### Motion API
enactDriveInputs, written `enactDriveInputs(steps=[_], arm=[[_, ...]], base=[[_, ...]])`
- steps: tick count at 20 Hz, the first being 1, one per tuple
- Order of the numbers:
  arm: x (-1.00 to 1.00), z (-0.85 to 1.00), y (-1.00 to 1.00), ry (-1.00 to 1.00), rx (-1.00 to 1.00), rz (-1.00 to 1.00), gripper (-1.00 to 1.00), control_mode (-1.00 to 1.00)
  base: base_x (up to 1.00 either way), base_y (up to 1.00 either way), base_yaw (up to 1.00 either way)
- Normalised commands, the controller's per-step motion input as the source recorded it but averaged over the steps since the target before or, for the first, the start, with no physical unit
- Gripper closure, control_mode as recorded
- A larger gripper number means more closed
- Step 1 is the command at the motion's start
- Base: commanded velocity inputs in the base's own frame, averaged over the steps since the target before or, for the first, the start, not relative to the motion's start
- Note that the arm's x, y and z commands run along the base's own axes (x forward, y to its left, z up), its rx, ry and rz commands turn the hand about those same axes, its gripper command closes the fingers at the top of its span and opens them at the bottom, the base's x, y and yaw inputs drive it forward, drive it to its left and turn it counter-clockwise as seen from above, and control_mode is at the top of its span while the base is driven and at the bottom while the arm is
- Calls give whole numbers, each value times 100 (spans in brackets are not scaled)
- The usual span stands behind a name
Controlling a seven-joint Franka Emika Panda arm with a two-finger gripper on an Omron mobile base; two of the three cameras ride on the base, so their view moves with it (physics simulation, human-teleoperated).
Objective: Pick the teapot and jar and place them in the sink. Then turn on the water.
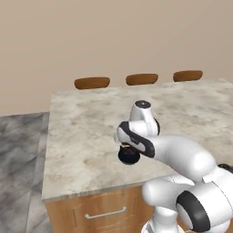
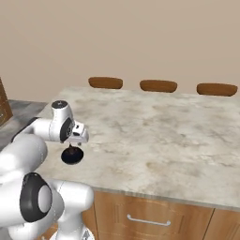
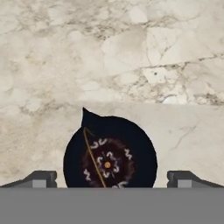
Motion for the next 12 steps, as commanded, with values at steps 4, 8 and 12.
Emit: enactDriveInputs(steps=[4,8,12], arm=[[17,-28,3,1,0,0,-100,-100],[18,-23,0,1,0,0,-100,-100],[15,-18,0,4,0,0,-100,-100]], base=[[0,0,0],[0,0,0],[0,0,0]])
